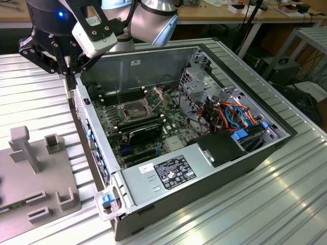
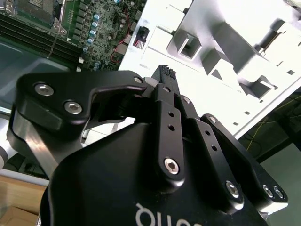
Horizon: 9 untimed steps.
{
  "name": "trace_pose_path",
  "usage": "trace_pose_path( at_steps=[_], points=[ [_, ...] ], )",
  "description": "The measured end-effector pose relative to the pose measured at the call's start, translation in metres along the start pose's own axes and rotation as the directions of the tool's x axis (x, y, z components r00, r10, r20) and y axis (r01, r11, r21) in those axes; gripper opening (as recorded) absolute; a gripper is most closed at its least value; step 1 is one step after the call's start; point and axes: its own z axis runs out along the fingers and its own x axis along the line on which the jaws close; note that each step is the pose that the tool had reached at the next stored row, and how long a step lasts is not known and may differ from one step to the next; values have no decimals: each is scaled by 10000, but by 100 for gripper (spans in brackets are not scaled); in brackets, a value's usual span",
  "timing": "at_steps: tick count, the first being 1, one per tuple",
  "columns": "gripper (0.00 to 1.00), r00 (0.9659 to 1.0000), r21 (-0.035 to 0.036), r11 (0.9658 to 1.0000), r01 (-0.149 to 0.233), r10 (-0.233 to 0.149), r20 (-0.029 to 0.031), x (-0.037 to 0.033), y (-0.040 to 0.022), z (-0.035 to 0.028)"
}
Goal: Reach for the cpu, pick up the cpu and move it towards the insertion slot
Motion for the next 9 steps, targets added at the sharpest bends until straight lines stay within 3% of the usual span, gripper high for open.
trace_pose_path(
  at_steps=[9],
  points=[
    [11, 10000, 2, 10000, 0, 0, -18, 62, -5, 4]
  ],
)
